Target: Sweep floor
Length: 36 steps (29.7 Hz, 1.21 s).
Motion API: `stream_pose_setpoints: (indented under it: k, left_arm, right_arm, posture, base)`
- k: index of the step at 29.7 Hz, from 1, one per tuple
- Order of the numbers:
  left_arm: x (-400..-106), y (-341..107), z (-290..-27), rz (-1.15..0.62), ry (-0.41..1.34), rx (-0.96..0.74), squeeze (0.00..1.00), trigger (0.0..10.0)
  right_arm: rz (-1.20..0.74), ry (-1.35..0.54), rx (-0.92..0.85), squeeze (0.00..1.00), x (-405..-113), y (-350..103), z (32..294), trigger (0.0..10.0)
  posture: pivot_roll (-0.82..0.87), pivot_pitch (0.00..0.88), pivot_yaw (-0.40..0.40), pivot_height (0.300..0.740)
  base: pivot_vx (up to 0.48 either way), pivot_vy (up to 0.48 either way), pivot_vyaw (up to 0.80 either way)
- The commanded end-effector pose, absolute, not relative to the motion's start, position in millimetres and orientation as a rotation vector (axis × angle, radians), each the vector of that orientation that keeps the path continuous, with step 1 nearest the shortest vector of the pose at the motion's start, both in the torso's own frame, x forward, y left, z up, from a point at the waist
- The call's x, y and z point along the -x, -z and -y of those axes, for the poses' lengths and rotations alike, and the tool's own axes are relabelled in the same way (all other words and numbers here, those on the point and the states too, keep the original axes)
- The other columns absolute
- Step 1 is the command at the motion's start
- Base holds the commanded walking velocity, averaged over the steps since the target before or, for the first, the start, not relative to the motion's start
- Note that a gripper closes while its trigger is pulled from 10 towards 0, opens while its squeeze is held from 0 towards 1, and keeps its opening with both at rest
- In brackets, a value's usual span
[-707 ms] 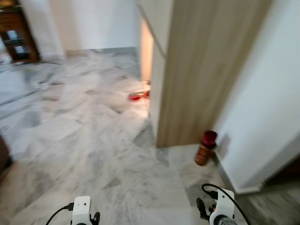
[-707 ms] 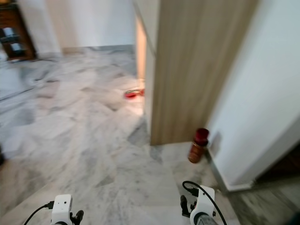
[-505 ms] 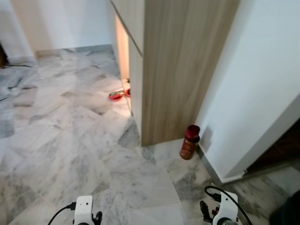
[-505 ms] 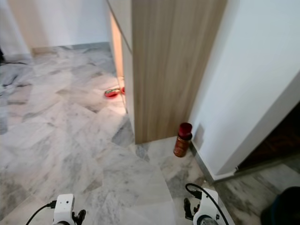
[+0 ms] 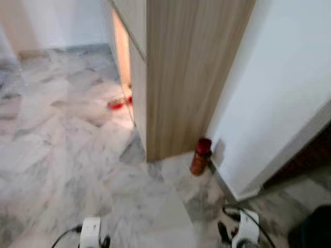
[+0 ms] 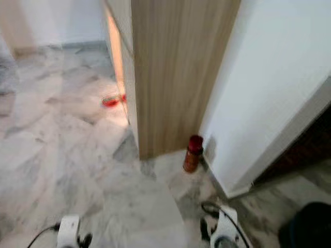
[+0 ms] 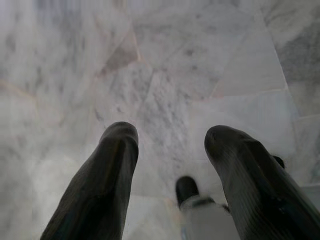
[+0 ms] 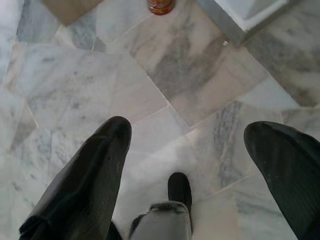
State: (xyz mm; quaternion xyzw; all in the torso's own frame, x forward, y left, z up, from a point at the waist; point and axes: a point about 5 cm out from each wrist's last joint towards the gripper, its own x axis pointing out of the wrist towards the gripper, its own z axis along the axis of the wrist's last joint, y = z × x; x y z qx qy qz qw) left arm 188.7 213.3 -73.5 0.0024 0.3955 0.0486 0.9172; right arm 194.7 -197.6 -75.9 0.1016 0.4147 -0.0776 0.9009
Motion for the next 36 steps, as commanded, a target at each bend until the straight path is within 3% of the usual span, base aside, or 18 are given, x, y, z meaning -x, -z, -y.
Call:
stream_pose_setpoints:
  k: [1, 36]
  left_arm:
    - [-193.0, 72.6, -207.1, -0.810, -0.076, -0.011, 0.00, 10.0]
    - [-201.5, 67.1, -208.0, -0.770, -0.080, -0.013, 0.00, 10.0]
  right_arm:
    - [-0.881, 0.178, -0.202, 0.00, -188.2, 78.7, 202.5, 10.0]
    - [-0.882, 0.198, -0.193, 0.00, -187.0, 78.9, 204.5, 10.0]
  posture:
    - [0.03, 0.000, -0.004, 0.740]
    - [0.03, 0.000, -0.002, 0.740]
  base:
    - [0.000, -0.251, -0.71]
    - [0.000, -0.070, -0.69]
